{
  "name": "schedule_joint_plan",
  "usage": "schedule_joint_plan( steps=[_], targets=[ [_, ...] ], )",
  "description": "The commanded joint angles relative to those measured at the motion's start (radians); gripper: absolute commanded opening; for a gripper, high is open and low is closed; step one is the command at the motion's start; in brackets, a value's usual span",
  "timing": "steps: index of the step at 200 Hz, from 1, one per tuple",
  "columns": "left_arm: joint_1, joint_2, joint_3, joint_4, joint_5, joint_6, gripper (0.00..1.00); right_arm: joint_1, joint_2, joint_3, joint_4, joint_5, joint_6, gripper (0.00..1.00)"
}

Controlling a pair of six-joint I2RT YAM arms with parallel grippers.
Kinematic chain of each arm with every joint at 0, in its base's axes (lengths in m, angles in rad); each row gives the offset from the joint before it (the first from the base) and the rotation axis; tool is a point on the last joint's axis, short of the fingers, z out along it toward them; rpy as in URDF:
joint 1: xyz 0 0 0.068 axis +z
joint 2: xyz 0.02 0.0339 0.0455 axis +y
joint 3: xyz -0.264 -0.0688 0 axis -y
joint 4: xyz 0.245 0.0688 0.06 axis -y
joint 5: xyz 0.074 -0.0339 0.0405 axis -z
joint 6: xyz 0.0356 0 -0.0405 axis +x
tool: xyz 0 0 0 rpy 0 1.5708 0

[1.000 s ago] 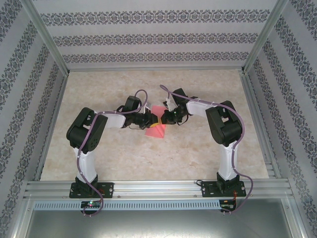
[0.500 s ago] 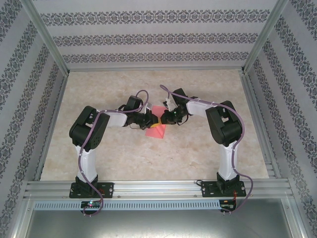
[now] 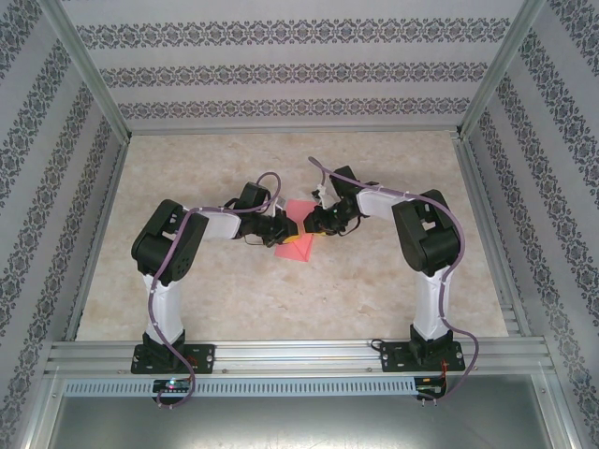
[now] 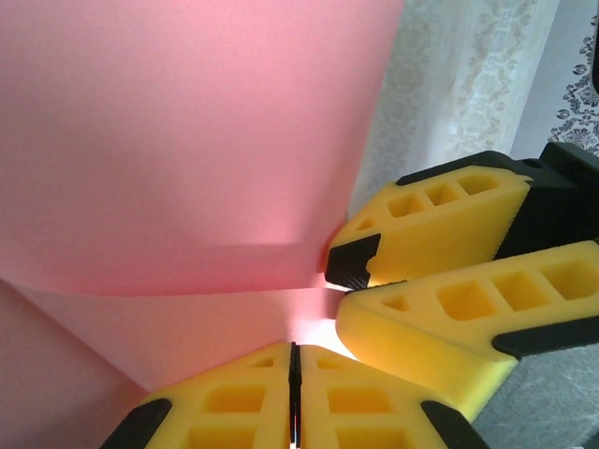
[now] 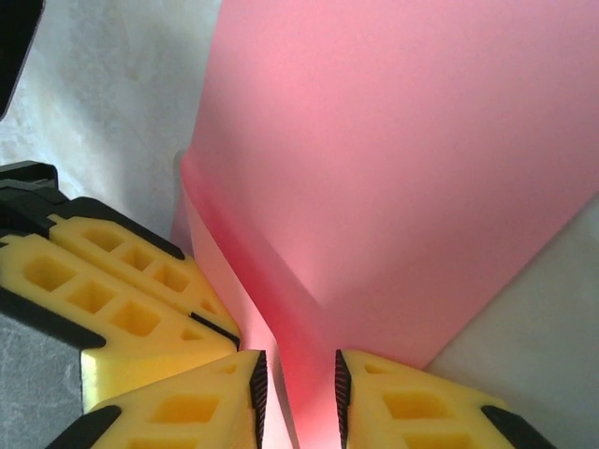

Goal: Fold a paper plane with a square sheet of paper (pick it up from the middle)

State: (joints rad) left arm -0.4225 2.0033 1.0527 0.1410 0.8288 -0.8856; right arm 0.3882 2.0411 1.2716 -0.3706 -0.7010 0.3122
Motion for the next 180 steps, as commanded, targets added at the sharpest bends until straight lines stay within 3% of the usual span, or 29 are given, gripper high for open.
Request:
schedule_joint_plan(
  steps=[1, 44, 81, 180],
  targets=[
    [-0.016, 0.01, 0.016, -0.027, -0.011, 0.025, 0.12, -0.011, -0.04, -0.027, 0.017, -0.053, 0.022, 0.28],
    [-0.015, 0.009, 0.015, -0.027, -0.012, 0.025, 0.11, -0.012, -0.044, -0.04, 0.022, -0.077, 0.025, 0.23],
    [-0.016, 0.006, 0.014, -0.027, -0.009, 0.025, 0.11, -0.015, -0.052, -0.051, 0.024, -0.044, 0.009, 0.11],
    [-0.022, 0.02, 0.014, 0.032, 0.028, 0.001, 0.13, -0.014, -0.007, 0.005, -0.002, 0.017, -0.03, 0.08]
  ],
)
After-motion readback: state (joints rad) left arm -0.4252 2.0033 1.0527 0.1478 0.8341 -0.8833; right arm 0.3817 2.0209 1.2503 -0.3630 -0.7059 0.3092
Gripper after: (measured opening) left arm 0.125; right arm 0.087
